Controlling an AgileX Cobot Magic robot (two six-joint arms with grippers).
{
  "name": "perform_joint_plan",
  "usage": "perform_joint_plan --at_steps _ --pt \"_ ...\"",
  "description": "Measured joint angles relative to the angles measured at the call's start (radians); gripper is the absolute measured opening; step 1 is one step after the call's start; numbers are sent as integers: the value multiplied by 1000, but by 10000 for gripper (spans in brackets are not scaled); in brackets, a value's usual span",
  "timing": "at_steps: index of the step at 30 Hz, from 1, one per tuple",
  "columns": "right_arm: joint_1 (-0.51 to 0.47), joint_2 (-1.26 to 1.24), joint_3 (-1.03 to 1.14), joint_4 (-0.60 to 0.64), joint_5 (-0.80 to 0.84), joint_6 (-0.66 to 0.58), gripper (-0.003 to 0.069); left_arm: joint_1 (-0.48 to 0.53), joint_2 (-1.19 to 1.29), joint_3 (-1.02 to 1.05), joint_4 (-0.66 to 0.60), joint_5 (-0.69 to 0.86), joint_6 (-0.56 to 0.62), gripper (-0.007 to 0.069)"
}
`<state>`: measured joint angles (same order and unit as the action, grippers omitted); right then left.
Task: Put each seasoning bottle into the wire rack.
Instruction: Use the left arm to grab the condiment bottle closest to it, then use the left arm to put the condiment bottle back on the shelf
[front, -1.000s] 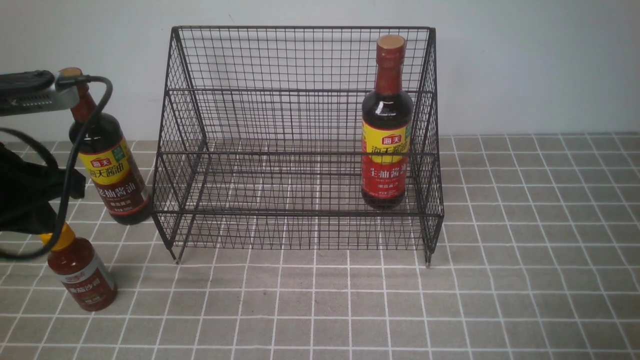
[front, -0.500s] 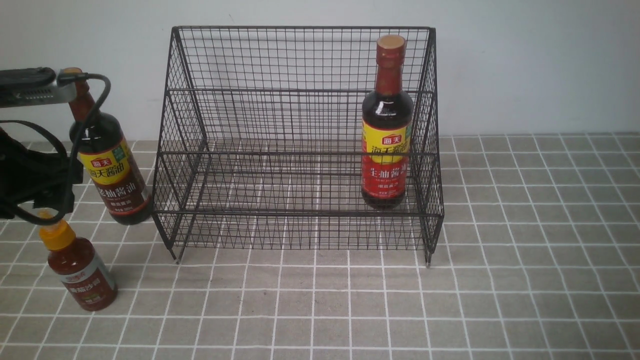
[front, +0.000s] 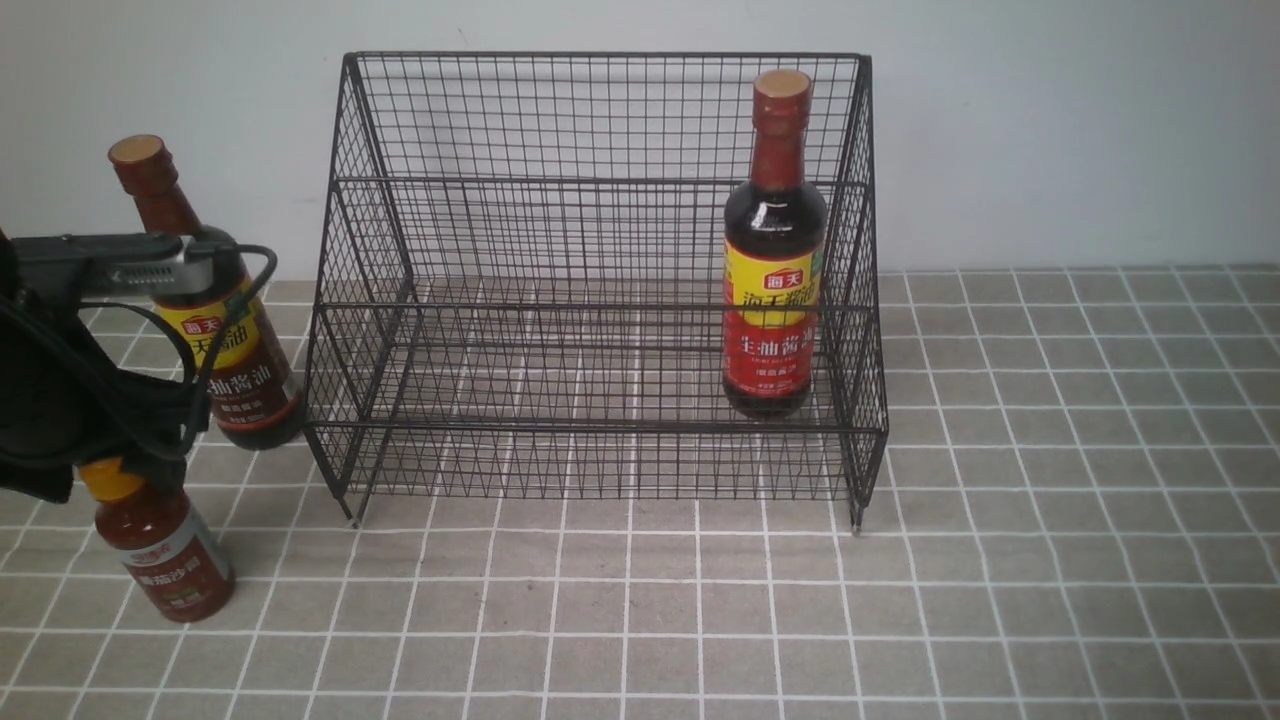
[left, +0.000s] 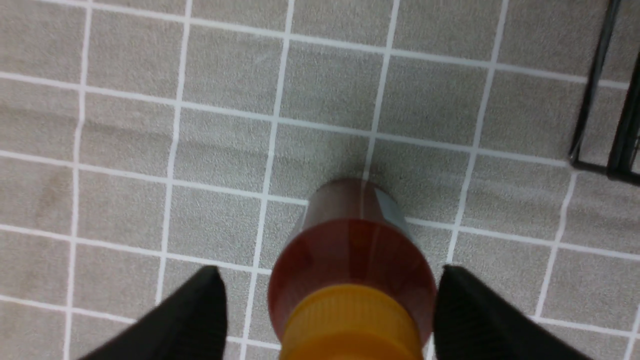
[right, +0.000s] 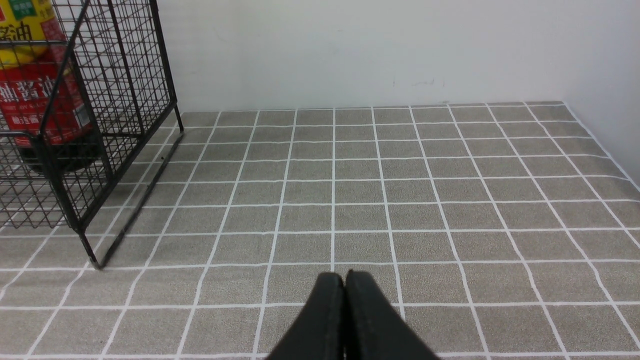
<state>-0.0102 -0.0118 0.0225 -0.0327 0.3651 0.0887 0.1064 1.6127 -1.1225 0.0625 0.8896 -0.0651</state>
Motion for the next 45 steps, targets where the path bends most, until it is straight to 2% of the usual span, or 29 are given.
perform_joint_plan --at_steps 4,5,10,14,18,24,28,32,45 --pt "0 0 0 0 0 0 -13 0 1 0 5 -1 0 295" --pt "0 0 0 0 0 0 -13 0 1 -1 3 -1 0 283" --pt "0 0 0 0 0 0 -13 0 1 -12 4 32 0 287" --pt "0 0 0 0 0 0 -13 -1 -21 -65 -32 156 3 287" --pt "0 0 0 0 0 0 -13 -20 -70 -126 -69 199 17 287" --pt "0 0 0 0 0 0 -13 -158 -146 -283 -91 242 31 287" --pt "0 0 0 0 0 0 -13 -272 -139 -364 -98 215 32 287" --pt "0 0 0 0 0 0 -13 -334 -90 -397 -106 148 32 287" --pt "0 0 0 0 0 0 -13 -348 98 -420 -100 100 34 287"
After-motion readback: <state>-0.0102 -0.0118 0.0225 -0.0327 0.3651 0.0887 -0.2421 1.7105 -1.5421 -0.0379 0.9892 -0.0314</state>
